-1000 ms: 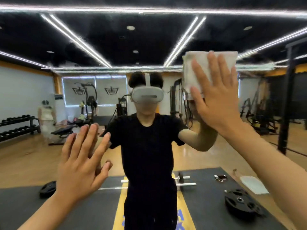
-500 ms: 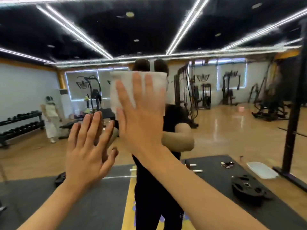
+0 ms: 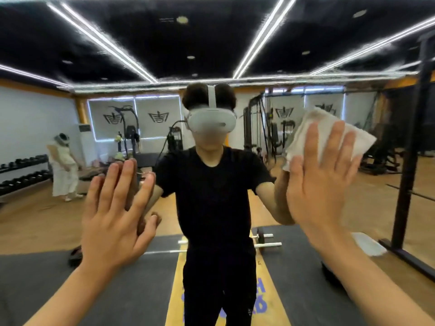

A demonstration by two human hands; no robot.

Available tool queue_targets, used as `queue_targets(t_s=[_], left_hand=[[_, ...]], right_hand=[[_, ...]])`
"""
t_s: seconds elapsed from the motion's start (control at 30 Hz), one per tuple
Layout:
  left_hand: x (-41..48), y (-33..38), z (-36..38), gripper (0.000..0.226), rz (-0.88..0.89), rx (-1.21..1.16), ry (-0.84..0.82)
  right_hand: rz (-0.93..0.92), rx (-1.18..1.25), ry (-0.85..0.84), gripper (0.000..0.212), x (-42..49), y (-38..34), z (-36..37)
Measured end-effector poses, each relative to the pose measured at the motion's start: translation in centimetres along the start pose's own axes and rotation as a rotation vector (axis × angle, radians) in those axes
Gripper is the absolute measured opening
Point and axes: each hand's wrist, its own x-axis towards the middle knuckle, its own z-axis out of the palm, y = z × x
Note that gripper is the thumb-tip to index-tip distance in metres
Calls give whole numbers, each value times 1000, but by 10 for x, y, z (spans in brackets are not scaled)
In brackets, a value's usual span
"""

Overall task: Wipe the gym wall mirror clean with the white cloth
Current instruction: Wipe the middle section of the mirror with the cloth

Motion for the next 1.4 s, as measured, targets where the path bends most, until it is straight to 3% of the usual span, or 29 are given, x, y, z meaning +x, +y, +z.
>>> queue_targets(t_s=[0.07, 0.2, 0.4, 0.63, 0.77, 0.93, 1.03, 1.2, 1.3, 1.4], left_hand=[[-1, 0, 0, 70, -3, 12, -3], [-1, -1, -2, 70, 2, 17, -15], [-1, -1, -3, 70, -8, 21, -17], [1, -2, -4, 69, 3, 28, -28], [-1, -3, -5, 70, -3, 32, -43], [-1, -1, -7, 70, -17, 20, -42], [-1, 1, -5, 71, -17, 18, -20], [-1, 0, -5, 70, -11, 14, -28], [-2, -1, -5, 71, -9, 18, -39], [-2, 0, -6, 71, -14, 12, -47]], right_hand=[[40, 24, 39, 62, -19, -41, 15], [-192, 68, -37, 60, -85, -96, 42], [-546, 1, -175, 63, -166, -50, 51], [-398, 85, -28, 59, -1, -144, 26], [-420, 91, -48, 56, -58, -127, 39], [-615, -42, -237, 64, -171, -59, 45], [-641, -15, -189, 57, -119, -65, 38], [-406, 62, -17, 59, 1, -122, 22], [-410, 81, -31, 57, -44, -117, 33], [-615, 8, -146, 58, -130, -88, 45]])
